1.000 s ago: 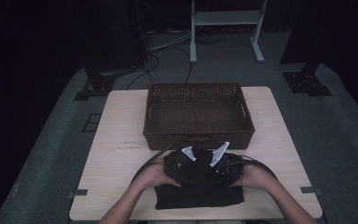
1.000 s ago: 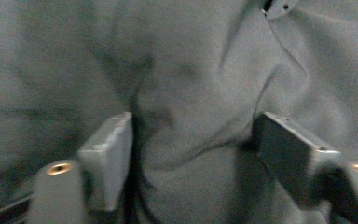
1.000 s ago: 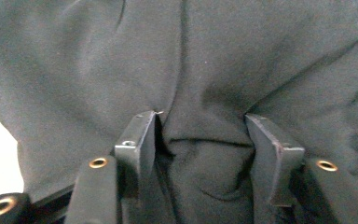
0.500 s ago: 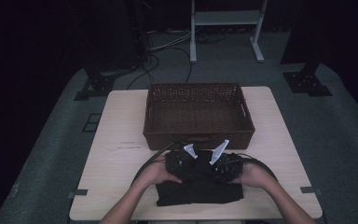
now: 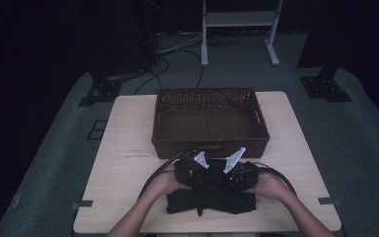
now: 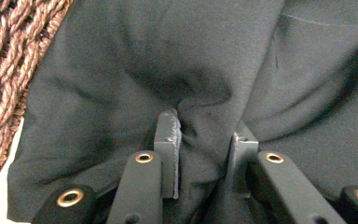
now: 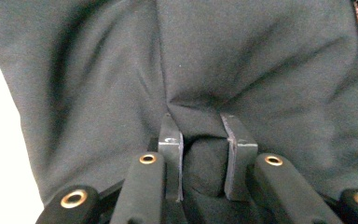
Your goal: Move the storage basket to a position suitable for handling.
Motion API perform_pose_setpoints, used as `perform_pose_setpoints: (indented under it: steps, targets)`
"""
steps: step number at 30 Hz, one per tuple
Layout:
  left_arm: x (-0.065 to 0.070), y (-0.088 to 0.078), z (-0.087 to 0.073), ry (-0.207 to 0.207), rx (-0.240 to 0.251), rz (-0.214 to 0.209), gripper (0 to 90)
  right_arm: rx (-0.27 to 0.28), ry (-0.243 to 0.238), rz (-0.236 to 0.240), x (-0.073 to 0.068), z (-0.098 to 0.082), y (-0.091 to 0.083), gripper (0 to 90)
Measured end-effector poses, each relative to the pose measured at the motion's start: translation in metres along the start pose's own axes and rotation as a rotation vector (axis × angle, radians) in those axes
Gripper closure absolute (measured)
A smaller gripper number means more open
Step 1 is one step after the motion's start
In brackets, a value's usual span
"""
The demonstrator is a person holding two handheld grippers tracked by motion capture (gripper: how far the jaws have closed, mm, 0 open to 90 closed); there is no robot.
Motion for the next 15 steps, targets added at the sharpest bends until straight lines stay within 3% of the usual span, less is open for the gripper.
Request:
perform_pose_setpoints:
  steps: [15]
  targets:
    - [0.002,-0.009,0.000,0.037,0.020,0.006,76.0,0.005,-0.035,-0.014,0.000,0.003,-0.011,73.2]
Point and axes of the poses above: each handheld gripper's, and its own axes: y roughly forward along the jaws, z roughly out of its top, x roughly to its right, the point moved 4 cm from there along y, roughly forward along the jaws, and after that the axes turned 13 degrees about -y, right-handed, at the moved point
